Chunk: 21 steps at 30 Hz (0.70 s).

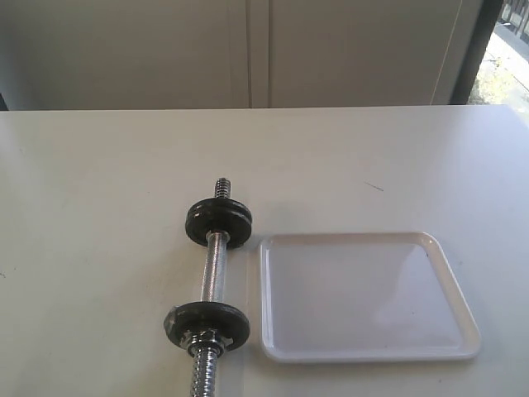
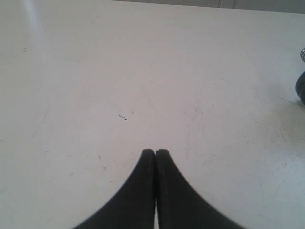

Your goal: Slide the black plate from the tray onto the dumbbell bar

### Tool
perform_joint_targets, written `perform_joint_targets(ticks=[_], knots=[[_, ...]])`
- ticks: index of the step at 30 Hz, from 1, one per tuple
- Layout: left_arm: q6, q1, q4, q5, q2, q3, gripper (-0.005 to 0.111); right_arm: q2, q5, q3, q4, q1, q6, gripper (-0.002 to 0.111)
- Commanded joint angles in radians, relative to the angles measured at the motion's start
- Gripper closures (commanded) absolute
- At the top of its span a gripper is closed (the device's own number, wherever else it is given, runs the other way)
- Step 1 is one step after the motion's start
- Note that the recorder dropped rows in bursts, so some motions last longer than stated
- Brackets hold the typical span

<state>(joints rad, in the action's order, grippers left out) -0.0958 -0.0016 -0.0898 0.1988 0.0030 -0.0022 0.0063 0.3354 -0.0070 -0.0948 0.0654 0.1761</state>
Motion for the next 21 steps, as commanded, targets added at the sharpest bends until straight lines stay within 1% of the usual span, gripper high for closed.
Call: perform_joint_targets(ticks=[1, 4, 21], knots=[[-0.005, 0.0, -0.005, -0.003, -0.003, 0.002, 0.107, -0.006, 0.001, 0.007, -0.009, 0.048, -0.007, 0.108], [-0.005, 0.0, -0.005, -0.003, -0.003, 0.002, 0.107, -0.006, 0.001, 0.007, -0.009, 0.075, -0.007, 0.108], [-0.005, 0.0, -0.005, -0.003, -0.003, 0.002, 0.107, -0.006, 0.001, 0.007, -0.012, 0.074, -0.007, 0.108]])
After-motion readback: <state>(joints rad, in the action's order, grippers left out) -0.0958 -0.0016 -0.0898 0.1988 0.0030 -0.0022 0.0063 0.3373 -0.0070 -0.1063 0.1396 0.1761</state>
